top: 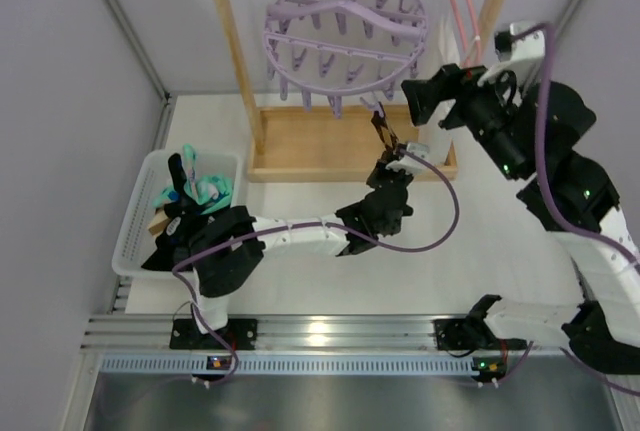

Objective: Remove the socks clipped to the hanger

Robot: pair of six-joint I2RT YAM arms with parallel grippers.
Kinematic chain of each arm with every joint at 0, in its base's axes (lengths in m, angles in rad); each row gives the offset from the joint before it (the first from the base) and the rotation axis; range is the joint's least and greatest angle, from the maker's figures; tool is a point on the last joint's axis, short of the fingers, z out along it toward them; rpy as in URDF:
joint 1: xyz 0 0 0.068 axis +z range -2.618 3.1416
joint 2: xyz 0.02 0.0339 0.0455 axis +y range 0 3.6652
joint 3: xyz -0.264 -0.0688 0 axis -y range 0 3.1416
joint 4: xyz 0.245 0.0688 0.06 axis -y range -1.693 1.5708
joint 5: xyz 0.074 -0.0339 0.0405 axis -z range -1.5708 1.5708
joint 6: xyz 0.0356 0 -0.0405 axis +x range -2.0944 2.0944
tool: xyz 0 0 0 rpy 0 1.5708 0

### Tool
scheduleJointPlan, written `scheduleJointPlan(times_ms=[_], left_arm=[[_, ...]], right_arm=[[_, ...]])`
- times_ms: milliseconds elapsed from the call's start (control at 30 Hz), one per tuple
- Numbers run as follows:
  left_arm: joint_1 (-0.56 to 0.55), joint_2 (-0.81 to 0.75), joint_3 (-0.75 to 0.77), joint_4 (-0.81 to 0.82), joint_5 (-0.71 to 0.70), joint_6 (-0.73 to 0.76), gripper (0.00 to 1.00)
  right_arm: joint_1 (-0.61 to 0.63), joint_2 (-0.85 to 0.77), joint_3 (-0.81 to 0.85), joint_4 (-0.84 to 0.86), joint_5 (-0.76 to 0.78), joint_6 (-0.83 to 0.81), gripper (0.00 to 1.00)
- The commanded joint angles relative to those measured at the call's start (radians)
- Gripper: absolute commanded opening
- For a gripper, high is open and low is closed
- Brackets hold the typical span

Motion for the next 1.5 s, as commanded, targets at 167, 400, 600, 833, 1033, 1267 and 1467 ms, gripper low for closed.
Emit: scheduleJointPlan(times_ms=[167,400,600,833,1033,1267,1467], left_arm=[[-0.024,0.130,0.199,0.050,-0.238,0.224,0.00],[-0.024,0.147,0.222,0.048,-0.227,0.241,0.00],[-0.029,0.140,0.222,0.048,-0.219,0.245,0.00],[-0.037,0.129,0.217,0.050,-0.218,0.239,0.00],[-0.037,0.117,0.210,0.048,-0.216,0.233,0.00],[-0.040,0.109,0.206,0.048,-0.212,0.235,0.00],[-0.040,0.107,0.202,0.048,-0.212,0.233,0.00]], right_arm=[[0.040,0.341,0.303,-0.299,0.151,-0.174,0.78],[0.114,0.451,0.315,-0.255,0.342,-0.264,0.75],[0.116,0.504,0.286,-0.190,0.399,-0.333,0.70],[0.114,0.523,0.241,-0.121,0.436,-0.376,0.63],[0.108,0.535,0.223,-0.087,0.448,-0.383,0.60],[0.107,0.561,0.223,-0.060,0.446,-0.380,0.51],[0.107,0.551,0.222,-0.052,0.439,-0.366,0.40]])
